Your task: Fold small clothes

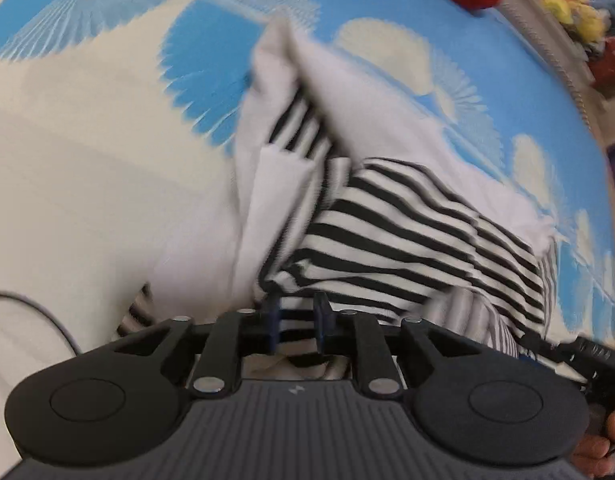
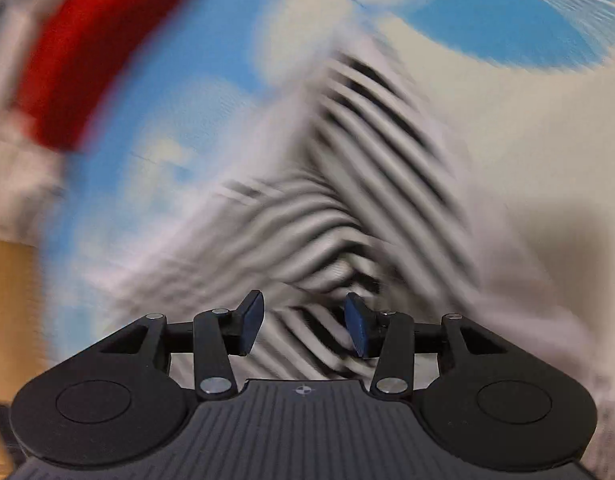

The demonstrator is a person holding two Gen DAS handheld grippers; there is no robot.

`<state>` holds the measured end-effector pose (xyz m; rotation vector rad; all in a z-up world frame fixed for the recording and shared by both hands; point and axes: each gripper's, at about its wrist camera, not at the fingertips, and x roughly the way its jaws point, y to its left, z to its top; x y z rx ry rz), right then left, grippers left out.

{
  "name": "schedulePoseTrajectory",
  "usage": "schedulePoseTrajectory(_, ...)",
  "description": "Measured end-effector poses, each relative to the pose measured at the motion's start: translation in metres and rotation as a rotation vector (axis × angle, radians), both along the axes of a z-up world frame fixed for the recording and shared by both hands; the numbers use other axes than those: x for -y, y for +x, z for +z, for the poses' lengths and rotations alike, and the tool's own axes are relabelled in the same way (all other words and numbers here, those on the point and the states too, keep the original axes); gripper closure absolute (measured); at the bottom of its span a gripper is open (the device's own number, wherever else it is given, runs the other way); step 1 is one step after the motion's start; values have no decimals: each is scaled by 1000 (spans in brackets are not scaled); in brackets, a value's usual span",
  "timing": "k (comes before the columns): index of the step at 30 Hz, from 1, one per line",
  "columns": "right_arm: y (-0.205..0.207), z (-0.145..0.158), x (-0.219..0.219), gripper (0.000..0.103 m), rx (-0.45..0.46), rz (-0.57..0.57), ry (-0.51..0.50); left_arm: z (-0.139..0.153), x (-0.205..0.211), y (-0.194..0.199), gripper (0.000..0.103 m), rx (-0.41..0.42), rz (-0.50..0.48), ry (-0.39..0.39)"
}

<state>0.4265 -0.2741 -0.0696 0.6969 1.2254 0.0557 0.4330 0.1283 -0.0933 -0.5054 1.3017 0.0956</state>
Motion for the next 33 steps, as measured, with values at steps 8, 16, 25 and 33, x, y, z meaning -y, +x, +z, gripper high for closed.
schedulePoseTrajectory(8,-10,24,4,51,140,-8,-20,21,6,2,85,89,-14,23)
schedulePoseTrajectory(16,-25,32,18,52,105,-76,-128,59,11,-16,84,199,-46,75)
schedulePoseTrajectory(25,-161,150,80,50,525,-102,-112,163,-8,-128,80,437,-128,69)
schedulePoseTrajectory(33,-296,112,107,46,564,-68,-191,145,-7,-253,81,449,-168,101)
